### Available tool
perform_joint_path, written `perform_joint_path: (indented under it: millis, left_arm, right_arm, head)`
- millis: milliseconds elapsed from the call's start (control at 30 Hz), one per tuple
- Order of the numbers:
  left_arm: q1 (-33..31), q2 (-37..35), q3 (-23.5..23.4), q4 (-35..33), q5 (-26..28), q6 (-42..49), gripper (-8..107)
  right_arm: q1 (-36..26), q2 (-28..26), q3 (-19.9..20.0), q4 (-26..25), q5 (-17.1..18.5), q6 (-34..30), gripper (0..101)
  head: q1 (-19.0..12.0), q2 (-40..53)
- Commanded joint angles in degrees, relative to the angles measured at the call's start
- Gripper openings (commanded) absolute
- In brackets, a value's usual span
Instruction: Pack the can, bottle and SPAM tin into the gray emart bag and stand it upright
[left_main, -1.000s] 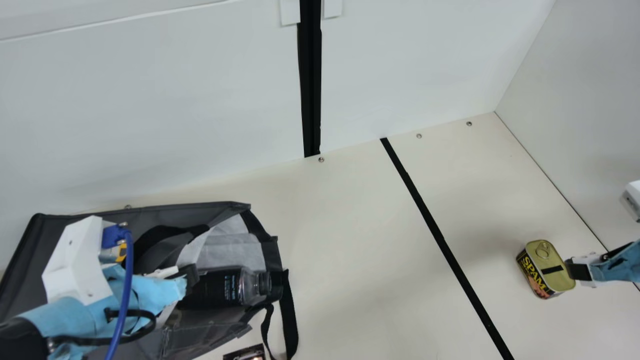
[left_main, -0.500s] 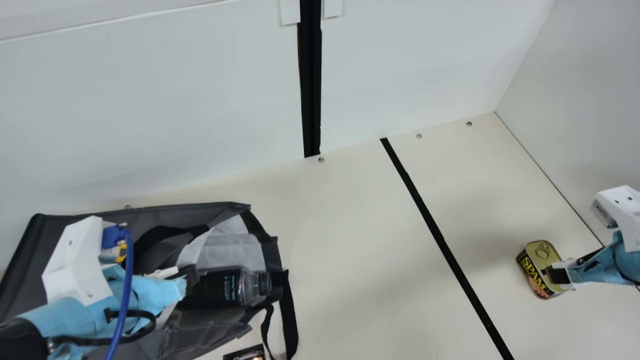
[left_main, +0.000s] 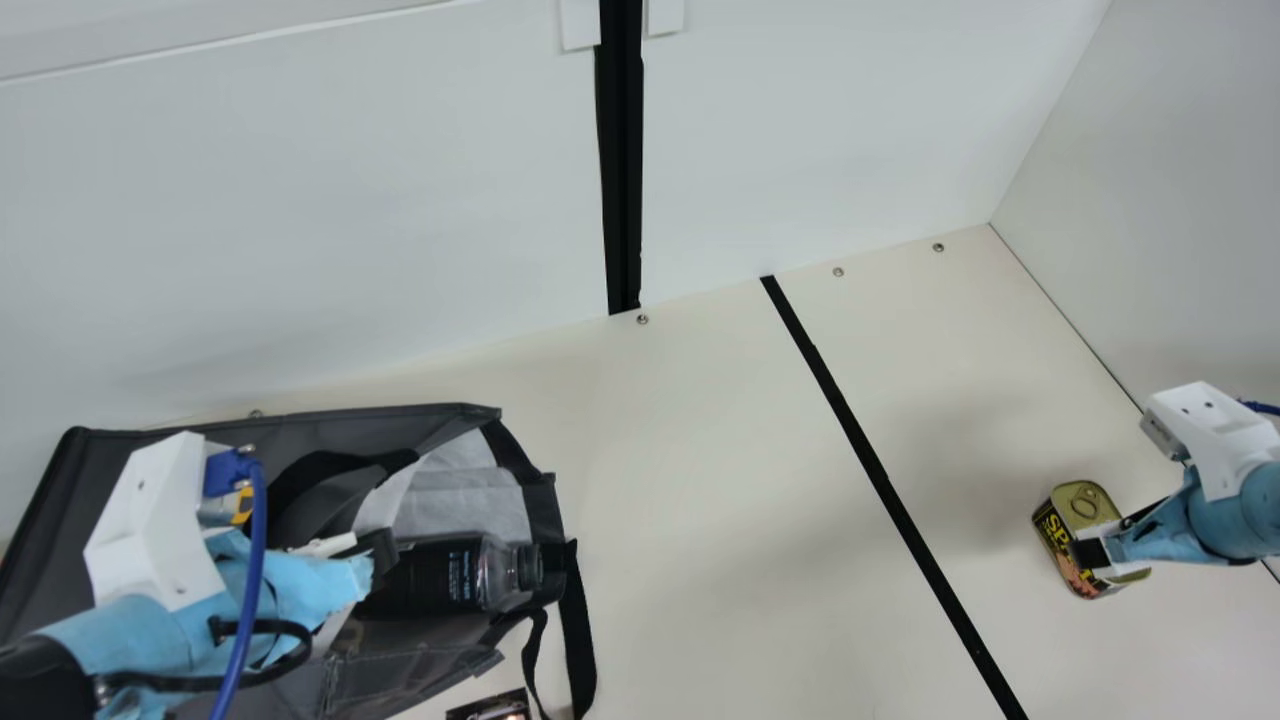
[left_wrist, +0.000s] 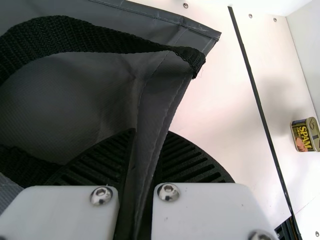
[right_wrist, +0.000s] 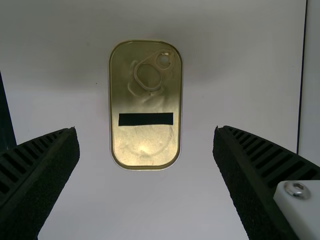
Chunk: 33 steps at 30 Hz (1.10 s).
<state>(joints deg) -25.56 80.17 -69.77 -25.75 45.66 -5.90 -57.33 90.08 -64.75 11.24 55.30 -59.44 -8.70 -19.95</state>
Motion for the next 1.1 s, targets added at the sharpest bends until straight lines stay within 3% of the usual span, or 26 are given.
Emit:
perform_joint_path:
  millis: [0,467,933,1067]
  left_arm:
    - [0.0,0.0,0.0,0.0,0.0,0.0,-8]
    - [0.0,0.0,0.0,0.0,0.0,0.0,-8]
    - [0.0,0.0,0.0,0.0,0.0,0.0,-8]
    - [0.0,0.0,0.0,0.0,0.0,0.0,-8]
  right_arm:
    - [0.33,0.64,0.23,-0.28,-0.59,0.26,95]
    - [2.35,6.26,1.62,-2.49,-4.85,3.02,95]
    - [2.85,8.74,0.58,-2.52,-5.67,2.13,1]
    - [2.85,7.99,0.29,-1.81,-5.46,0.72,0]
  head:
    - [-1.3,-0.05]
    - [-1.3,-0.05]
    - [-1.3,-0.05]
    - [-1.3,-0.05]
